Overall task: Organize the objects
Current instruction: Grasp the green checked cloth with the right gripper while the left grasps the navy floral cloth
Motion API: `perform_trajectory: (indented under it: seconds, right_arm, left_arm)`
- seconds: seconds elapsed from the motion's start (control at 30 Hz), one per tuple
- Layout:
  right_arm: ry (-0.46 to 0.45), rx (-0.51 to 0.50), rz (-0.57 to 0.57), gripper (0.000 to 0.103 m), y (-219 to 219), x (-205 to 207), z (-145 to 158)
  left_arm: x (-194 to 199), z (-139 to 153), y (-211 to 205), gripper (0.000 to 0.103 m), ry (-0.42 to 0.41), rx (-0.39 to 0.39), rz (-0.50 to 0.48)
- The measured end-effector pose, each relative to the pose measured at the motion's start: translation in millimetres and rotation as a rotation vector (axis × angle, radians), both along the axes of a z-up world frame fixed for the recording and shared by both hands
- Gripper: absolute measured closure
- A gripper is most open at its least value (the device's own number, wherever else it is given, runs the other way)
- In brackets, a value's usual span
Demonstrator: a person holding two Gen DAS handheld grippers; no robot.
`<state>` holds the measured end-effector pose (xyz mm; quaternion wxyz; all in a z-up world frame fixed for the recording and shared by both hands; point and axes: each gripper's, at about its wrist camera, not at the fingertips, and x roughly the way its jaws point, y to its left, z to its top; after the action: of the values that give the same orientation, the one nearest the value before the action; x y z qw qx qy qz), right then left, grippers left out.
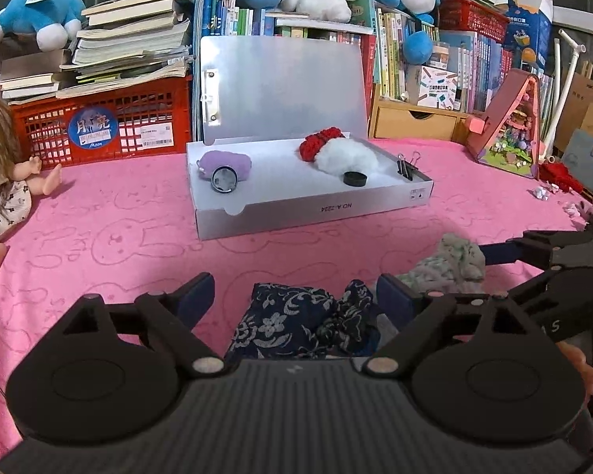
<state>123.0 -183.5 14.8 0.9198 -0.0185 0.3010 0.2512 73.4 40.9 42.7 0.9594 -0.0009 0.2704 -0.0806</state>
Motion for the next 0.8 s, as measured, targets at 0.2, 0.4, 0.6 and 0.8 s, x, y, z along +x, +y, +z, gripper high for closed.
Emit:
perform_trajectory:
  seconds: [0.2, 0.4, 0.6, 0.8]
  right_arm:
    - [0.009, 0.01, 0.009, 0.004, 0.6, 0.2, 0.6]
    - [0.003, 0.044, -0.006, 0.028, -4.5, -2.0, 3.9]
    - [0.007, 0.077, -0.036, 0.042, -10.6, -0.6, 7.3]
    - [-0.003, 0.113, -0.085, 0.047, -19.2, 1.1, 12.8]
  left_arm:
    - [-2.3, -4.8, -1.3, 0.011, 0.01, 0.007, -0.001]
    - [-3.7, -10.0, -2.1, 0.011, 0.022, 0.004, -0.003]
    - [-4.2, -13.1, -2.3, 0.011, 0.031, 0.003, -0.007]
    - [-6.7, -11.9, -4.1, 0.011, 0.029, -0.014, -0.018]
